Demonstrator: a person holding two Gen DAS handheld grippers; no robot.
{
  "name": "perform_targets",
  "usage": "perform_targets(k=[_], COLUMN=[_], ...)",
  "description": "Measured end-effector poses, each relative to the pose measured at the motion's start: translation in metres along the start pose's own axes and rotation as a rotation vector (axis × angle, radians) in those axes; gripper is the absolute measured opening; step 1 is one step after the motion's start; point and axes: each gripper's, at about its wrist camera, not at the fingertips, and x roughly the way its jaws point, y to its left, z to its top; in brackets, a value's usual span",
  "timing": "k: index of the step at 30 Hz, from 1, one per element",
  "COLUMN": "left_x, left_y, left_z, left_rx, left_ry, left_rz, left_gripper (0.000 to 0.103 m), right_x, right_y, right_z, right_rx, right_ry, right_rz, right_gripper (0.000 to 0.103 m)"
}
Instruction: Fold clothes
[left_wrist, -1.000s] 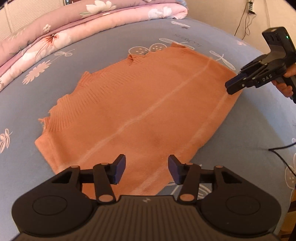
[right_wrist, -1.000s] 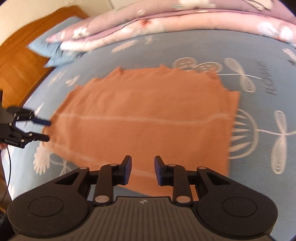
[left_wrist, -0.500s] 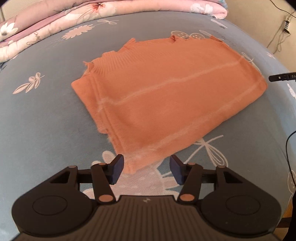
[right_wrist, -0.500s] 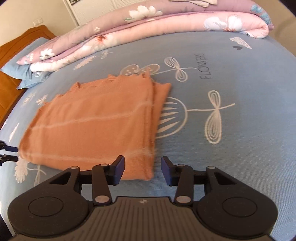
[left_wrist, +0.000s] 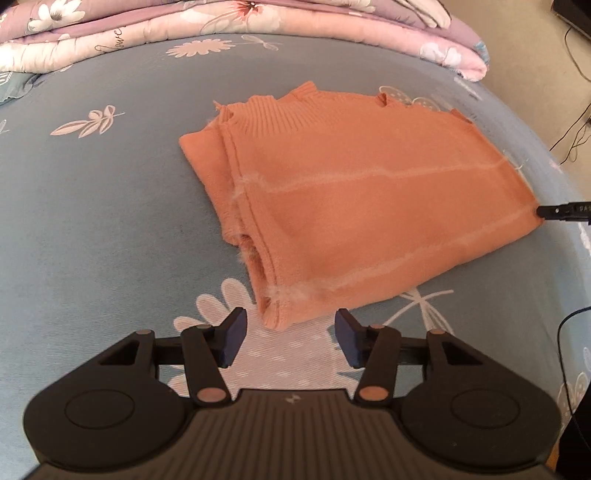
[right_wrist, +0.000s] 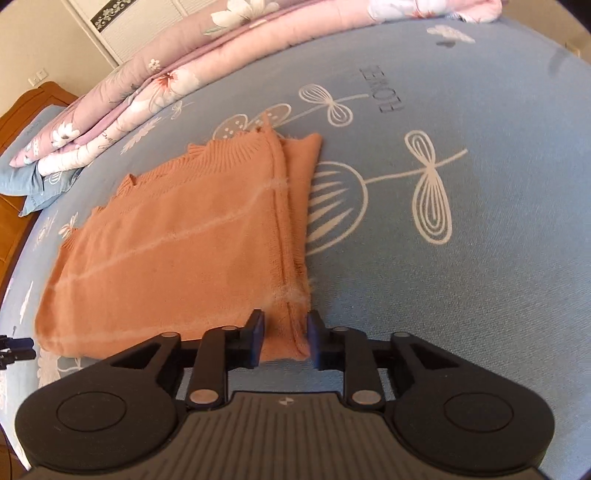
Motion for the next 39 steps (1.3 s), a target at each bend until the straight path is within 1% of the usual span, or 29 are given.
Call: perform_targets(k=[1, 2, 3, 5, 6, 7, 8, 9, 10, 12, 13, 15, 17, 19, 20, 21, 22, 24, 25, 27, 29, 32, 34, 36, 39], left_x=[0.003, 0.006, 0.01, 0.02, 0.025, 0.029, 0.03, 0.032, 0.033, 0.036, 0.037, 0.036, 0.031, 0.023, 0.017, 0.009, 0.003, -0.004, -0.002, 0.008, 0.031, 0.07, 0.087, 0.093, 0.086], left_y=[0.001, 0.002, 0.005, 0.016, 0.022, 0.028, 0.032, 0.036, 0.038, 0.037, 0.038, 0.035, 0.022, 0.007, -0.004, -0.018, -0.032, -0.064, -0.081, -0.115, -0.142, -0.16, -0.155, -0.149, -0.149], left_z=[0.002, 0.005, 0.007, 0.009, 0.009, 0.008, 0.005, 0.002, 0.0, -0.006, -0.008, -0.003, 0.007, 0.014, 0.017, 0.02, 0.023, 0.034, 0.039, 0.05, 0.058, 0.058, 0.053, 0.048, 0.059], left_rx=[-0.009, -0.021, -0.041, -0.119, -0.166, -0.211, -0.251, -0.288, -0.299, -0.281, -0.283, -0.263, -0.169, -0.099, -0.051, 0.007, 0.06, 0.144, 0.191, 0.288, 0.36, 0.396, 0.368, 0.34, 0.289], left_ry=[-0.008, -0.015, -0.02, -0.027, -0.03, -0.039, -0.043, -0.044, -0.037, -0.01, -0.009, 0.009, 0.031, 0.047, 0.039, 0.016, -0.008, -0.041, -0.053, -0.072, -0.054, 0.025, 0.062, 0.063, 0.096], left_rz=[-0.012, -0.025, -0.036, -0.075, -0.101, -0.135, -0.146, -0.15, -0.142, -0.095, -0.091, -0.072, -0.001, 0.043, 0.069, 0.091, 0.089, 0.03, 0.013, -0.009, -0.013, 0.018, 0.036, 0.033, 0.019], left_gripper=[0.051, 0.052, 0.052, 0.051, 0.047, 0.034, 0.012, 0.01, 0.01, 0.01, 0.011, 0.014, 0.02, 0.02, 0.017, 0.021, 0.024, 0.033, 0.036, 0.037, 0.038, 0.038, 0.038, 0.039, 0.039], right_x=[-0.006, -0.011, -0.016, -0.026, -0.031, -0.035, -0.037, -0.039, -0.04, -0.041, -0.041, -0.041, -0.041, -0.046, -0.05, -0.053, -0.054, -0.053, -0.048, -0.043, -0.043, -0.053, -0.06, -0.065, -0.066], right_y=[0.006, 0.011, 0.017, 0.029, 0.035, 0.041, 0.047, 0.052, 0.057, 0.065, 0.069, 0.075, 0.082, 0.09, 0.094, 0.099, 0.104, 0.114, 0.121, 0.135, 0.149, 0.159, 0.159, 0.156, 0.15], right_z=[-0.002, -0.005, -0.009, -0.018, -0.024, -0.029, -0.034, -0.039, -0.045, -0.055, -0.06, -0.069, -0.077, -0.085, -0.091, -0.096, -0.103, -0.117, -0.124, -0.138, -0.149, -0.158, -0.163, -0.167, -0.169], right_rx=[-0.017, -0.027, -0.036, -0.058, -0.07, -0.079, -0.082, -0.083, -0.085, -0.089, -0.091, -0.096, -0.105, -0.115, -0.12, -0.122, -0.124, -0.126, -0.131, -0.157, -0.176, -0.166, -0.144, -0.14, -0.152], right_ry=[-0.013, -0.016, -0.015, -0.015, -0.016, -0.015, -0.011, -0.007, -0.001, 0.009, 0.014, 0.025, 0.033, 0.029, 0.021, 0.014, 0.011, 0.014, 0.026, 0.045, 0.051, 0.033, 0.022, 0.023, 0.016], right_rz=[-0.009, -0.01, 0.004, 0.032, 0.043, 0.048, 0.055, 0.062, 0.069, 0.073, 0.075, 0.068, 0.045, 0.028, 0.021, 0.014, 0.008, -0.007, -0.019, -0.029, -0.01, 0.038, 0.065, 0.079, 0.091], right_gripper=[0.035, 0.04, 0.04, 0.04, 0.04, 0.04, 0.04, 0.04, 0.04, 0.04, 0.04, 0.04, 0.04, 0.041, 0.044, 0.046, 0.047, 0.047, 0.047, 0.047, 0.047, 0.047, 0.049, 0.051, 0.051])
